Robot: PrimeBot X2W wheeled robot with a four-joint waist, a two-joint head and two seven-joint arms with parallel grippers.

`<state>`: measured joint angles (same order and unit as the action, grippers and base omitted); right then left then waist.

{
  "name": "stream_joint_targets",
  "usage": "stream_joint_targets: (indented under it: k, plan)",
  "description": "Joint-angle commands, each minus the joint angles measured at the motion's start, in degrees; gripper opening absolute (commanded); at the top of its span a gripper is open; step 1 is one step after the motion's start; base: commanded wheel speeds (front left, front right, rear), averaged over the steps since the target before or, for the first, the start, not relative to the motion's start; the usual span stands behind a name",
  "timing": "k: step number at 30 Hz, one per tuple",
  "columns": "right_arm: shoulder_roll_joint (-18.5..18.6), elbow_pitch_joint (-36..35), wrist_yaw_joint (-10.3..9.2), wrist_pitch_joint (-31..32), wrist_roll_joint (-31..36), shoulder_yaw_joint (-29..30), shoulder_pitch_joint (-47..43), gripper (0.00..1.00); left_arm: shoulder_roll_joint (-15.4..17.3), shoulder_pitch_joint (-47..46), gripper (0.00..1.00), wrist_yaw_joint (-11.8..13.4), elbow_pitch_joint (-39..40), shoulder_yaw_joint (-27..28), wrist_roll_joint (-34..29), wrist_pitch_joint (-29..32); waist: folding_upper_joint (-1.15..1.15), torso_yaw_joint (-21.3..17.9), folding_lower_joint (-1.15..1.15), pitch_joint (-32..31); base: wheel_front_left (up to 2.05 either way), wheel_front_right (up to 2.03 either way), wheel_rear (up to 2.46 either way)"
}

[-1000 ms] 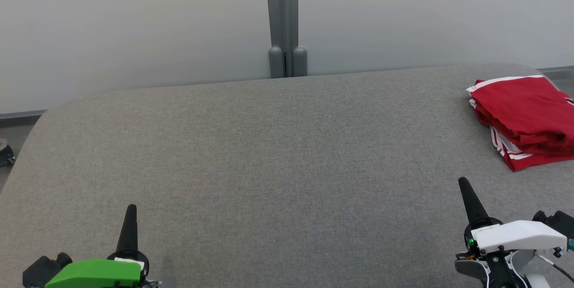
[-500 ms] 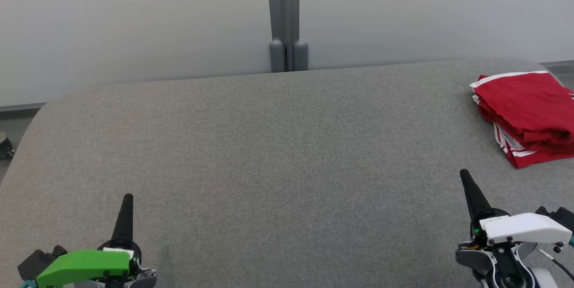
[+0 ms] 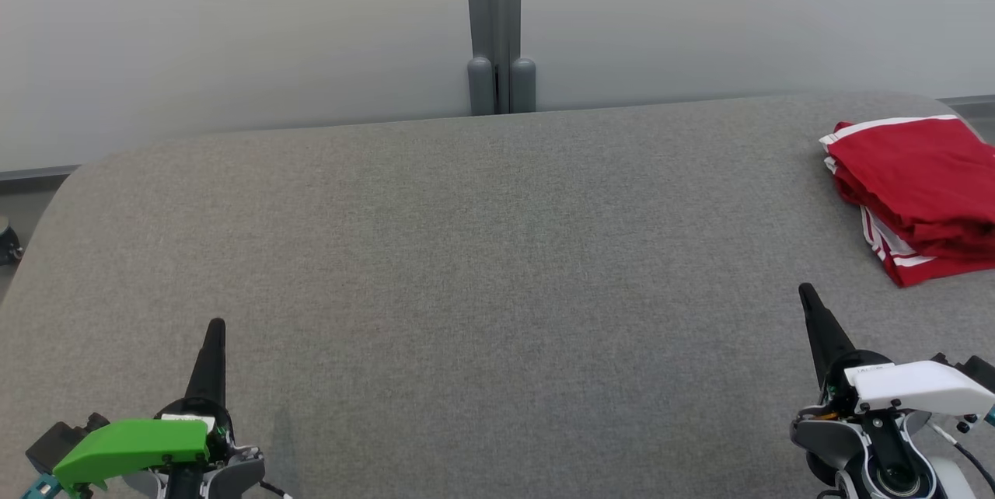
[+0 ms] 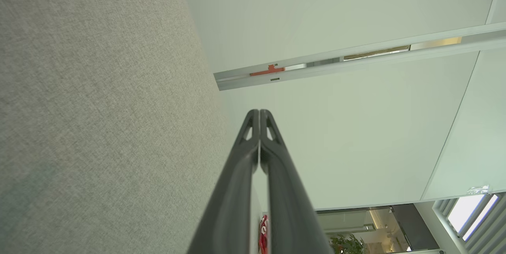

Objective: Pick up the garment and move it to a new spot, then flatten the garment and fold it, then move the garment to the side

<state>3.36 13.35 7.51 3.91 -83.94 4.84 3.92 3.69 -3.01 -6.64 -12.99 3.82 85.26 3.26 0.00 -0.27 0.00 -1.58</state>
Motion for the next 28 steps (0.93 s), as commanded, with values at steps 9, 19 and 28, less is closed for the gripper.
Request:
stream_joint_targets:
  k: [9,19,28]
  plan:
    - [0.0,0.4,-0.03,1.3,-4.7,0.8,1.7,0.00,0.2,-2.4,0.00,-0.6,-0.5,1.0,4.3,1.3,0.00,0.1,0.00,0.8,0.00,0.00,0.00]
    - [-0.1,0.7,-0.04,2.3,-8.5,1.3,2.6,0.00,0.1,-3.6,0.00,-1.0,-1.1,1.6,7.8,2.3,0.00,0.2,0.00,1.6,0.00,0.00,0.00]
    - [-0.2,0.7,-0.04,2.5,-8.9,1.4,2.5,0.00,0.0,-3.7,0.00,-1.0,-1.1,1.8,8.0,2.6,0.00,0.3,0.00,1.8,0.00,0.00,0.00]
